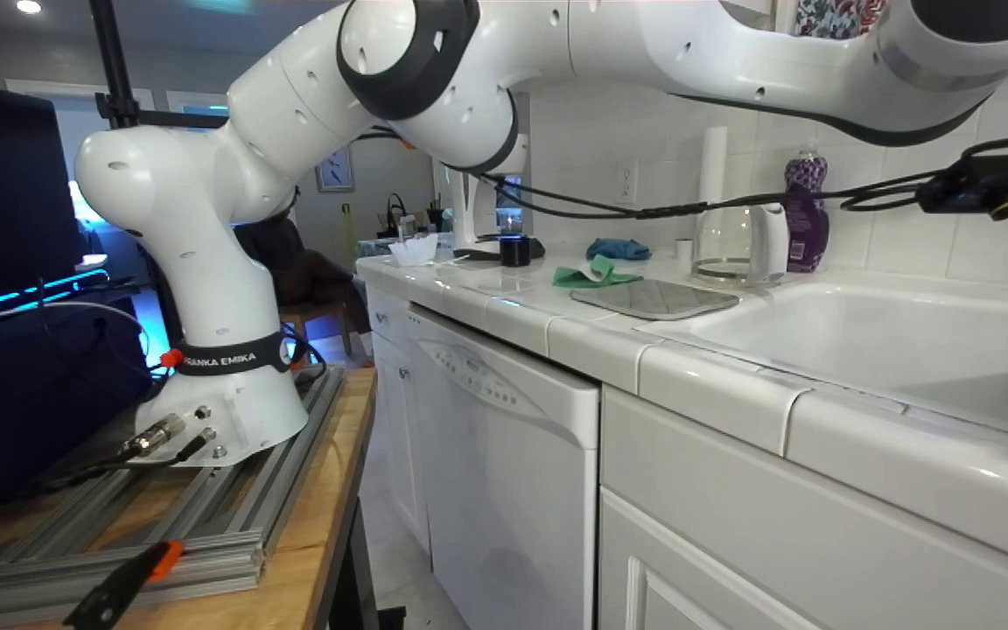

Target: Pick up the cloth and the pot, then put them on the left side of the counter

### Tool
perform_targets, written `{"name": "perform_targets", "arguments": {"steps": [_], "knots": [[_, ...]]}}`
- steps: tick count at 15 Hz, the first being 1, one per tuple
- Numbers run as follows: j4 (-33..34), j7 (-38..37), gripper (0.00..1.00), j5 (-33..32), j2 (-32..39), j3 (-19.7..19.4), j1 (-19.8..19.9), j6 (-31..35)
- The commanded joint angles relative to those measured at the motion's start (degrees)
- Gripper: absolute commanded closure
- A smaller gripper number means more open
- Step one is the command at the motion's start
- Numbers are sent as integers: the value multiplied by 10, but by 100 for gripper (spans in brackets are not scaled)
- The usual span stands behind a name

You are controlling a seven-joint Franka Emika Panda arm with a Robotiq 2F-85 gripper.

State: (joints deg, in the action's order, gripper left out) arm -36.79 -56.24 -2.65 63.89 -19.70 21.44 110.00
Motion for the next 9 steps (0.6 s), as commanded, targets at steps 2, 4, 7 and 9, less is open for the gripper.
{"name": "perform_targets", "arguments": {"steps": [2,4,7,9], "knots": [[39,6,38,-3,22,-3,6,-13],[40,5,54,-3,23,-3,6,-11],[40,5,74,-3,22,-4,7,-11],[40,6,88,-4,22,-4,6,-9]]}}
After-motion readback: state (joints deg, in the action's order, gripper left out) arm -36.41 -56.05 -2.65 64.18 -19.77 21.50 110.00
